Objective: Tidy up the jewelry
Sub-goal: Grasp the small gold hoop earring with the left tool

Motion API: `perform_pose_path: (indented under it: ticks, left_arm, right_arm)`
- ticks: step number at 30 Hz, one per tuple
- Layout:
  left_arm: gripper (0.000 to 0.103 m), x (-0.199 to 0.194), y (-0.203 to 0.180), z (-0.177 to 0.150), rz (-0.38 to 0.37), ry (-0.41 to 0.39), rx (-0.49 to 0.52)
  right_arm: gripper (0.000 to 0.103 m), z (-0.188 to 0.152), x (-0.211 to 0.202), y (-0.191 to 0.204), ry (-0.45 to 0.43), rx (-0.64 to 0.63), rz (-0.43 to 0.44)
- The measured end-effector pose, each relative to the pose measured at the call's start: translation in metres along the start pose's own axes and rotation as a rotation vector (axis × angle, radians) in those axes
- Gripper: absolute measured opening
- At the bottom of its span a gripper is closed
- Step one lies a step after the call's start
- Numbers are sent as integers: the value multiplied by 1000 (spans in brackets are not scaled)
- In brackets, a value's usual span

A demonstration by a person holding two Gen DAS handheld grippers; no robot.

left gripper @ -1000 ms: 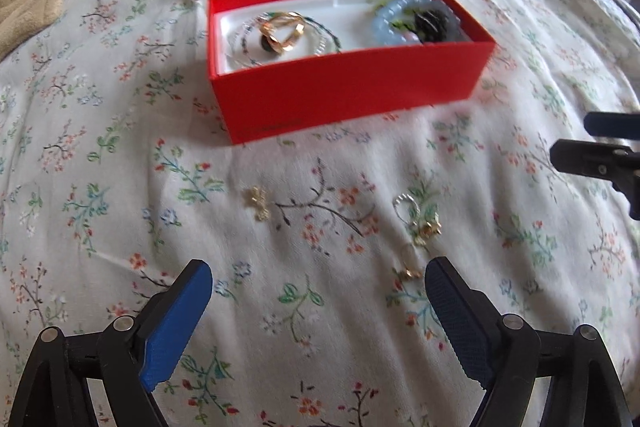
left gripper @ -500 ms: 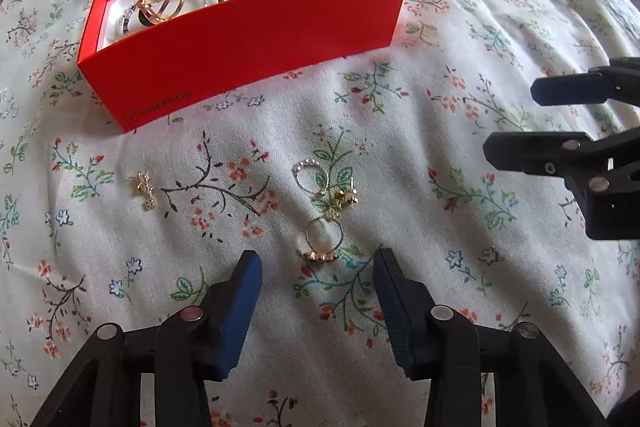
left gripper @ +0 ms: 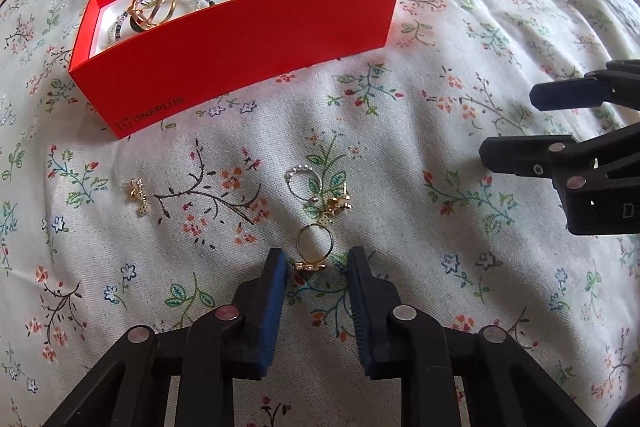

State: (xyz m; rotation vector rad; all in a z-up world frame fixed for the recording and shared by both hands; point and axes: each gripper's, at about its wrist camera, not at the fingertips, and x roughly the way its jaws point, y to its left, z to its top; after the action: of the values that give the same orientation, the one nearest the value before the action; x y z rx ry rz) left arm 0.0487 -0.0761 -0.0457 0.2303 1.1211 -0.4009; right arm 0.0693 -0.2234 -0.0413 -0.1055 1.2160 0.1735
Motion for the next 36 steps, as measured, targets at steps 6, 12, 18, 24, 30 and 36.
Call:
perform_pose_path:
  ticks: [6, 12, 18, 24, 30, 36]
  left_arm:
    - [11, -2, 1, -2, 11, 0, 5]
    - [11, -6, 0, -3, 21, -1, 5]
    - [11, -14, 7, -5, 52, -12, -24]
    - [11, -23, 22, -11, 82, -30, -62]
    - [11, -33, 47, -21, 119, -56, -123]
    - [11, -40, 71, -33, 131, -68, -209]
  right_arm:
    - [74, -1, 4, 3, 4, -17, -9]
    - [83, -1, 8, 3, -1, -25, -23]
    - [103, -6, 20, -3, -43, 14, -49]
    - [103, -13, 21, -5, -110, 27, -45]
    - [103, -18, 19, 6, -160, 20, -77]
    - [103, -9, 19, 46, -182, -110, -1]
